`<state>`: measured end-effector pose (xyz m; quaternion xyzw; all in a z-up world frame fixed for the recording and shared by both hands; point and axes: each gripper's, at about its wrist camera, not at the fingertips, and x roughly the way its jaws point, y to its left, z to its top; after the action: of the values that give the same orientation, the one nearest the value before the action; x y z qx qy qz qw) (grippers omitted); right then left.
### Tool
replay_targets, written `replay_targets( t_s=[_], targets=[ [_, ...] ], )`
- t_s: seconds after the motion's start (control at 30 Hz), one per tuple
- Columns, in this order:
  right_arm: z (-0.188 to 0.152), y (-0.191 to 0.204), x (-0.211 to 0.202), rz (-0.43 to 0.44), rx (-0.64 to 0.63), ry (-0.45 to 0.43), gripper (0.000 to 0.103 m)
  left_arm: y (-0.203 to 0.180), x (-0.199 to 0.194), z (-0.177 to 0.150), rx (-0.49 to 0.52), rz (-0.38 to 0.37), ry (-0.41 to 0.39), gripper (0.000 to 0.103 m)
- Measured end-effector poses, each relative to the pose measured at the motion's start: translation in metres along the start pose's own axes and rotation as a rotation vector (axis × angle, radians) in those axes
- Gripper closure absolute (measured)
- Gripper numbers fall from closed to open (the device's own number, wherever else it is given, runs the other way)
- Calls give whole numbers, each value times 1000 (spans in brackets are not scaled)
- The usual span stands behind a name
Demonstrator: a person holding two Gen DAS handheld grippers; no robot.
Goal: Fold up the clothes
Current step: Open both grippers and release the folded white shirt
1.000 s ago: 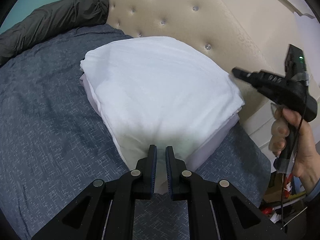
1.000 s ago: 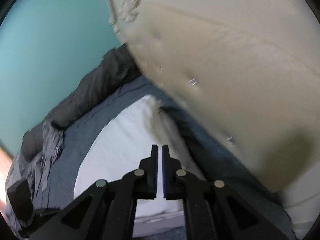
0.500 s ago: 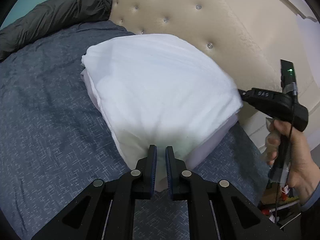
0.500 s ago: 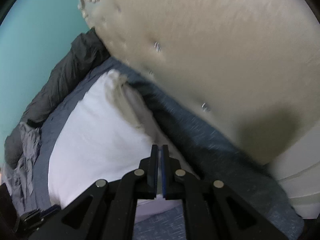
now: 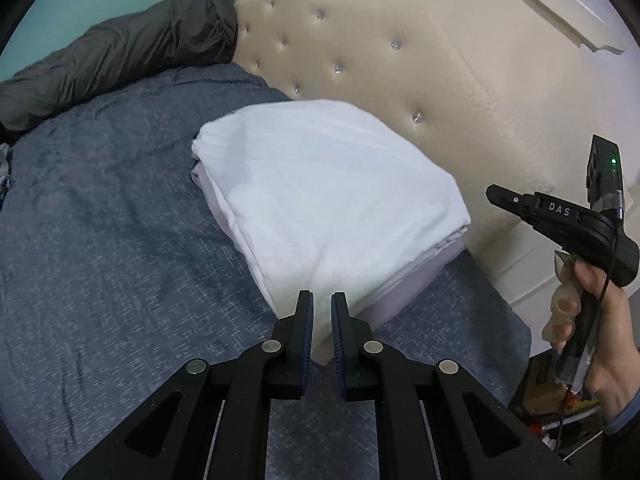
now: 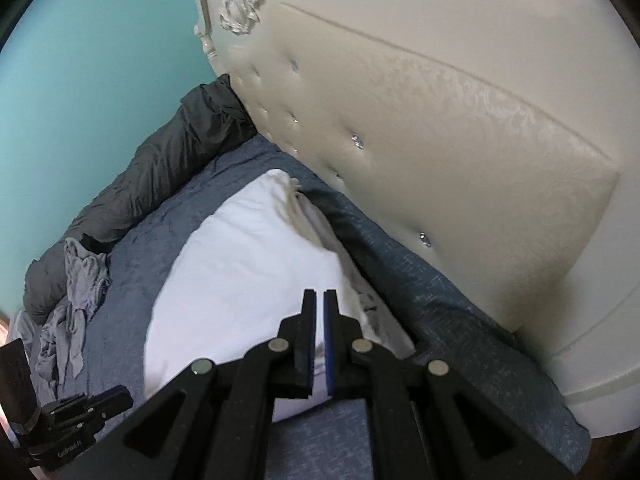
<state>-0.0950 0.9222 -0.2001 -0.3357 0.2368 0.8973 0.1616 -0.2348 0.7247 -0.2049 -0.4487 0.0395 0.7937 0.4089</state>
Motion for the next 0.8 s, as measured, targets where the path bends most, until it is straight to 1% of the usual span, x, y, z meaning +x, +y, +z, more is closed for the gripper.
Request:
replay_targets(
  t_s=[0.2, 0.33, 0.37, 0.63, 0.67, 0.7, 0.77, 0.8],
  targets=[
    [-1, 17, -23, 9, -4, -22, 101, -10, -29, 0, 11, 16, -23, 93],
    [-9, 26, -44, 2, -17, -40, 101, -16, -48, -1, 19, 17, -41, 93],
    [-10, 29, -50, 6, -19, -44, 99, -18, -53, -2, 21, 19, -46, 93],
    [-21, 48, -89, 10, -46, -75, 99, -30, -87, -9, 42, 29, -71, 93],
    [-22, 49, -93, 9, -44, -76, 99, -31, -91, -10, 46, 33, -76, 90],
    [-24, 51, -97, 5, -43, -78, 99, -32, -96, -11, 46, 33, -82, 84],
    [-27, 54, -106, -2, -42, -82, 99, -33, -105, -12, 47, 34, -93, 78],
    [-29, 56, -110, -5, -41, -85, 99, -34, -109, -13, 48, 36, -97, 77]
  ],
)
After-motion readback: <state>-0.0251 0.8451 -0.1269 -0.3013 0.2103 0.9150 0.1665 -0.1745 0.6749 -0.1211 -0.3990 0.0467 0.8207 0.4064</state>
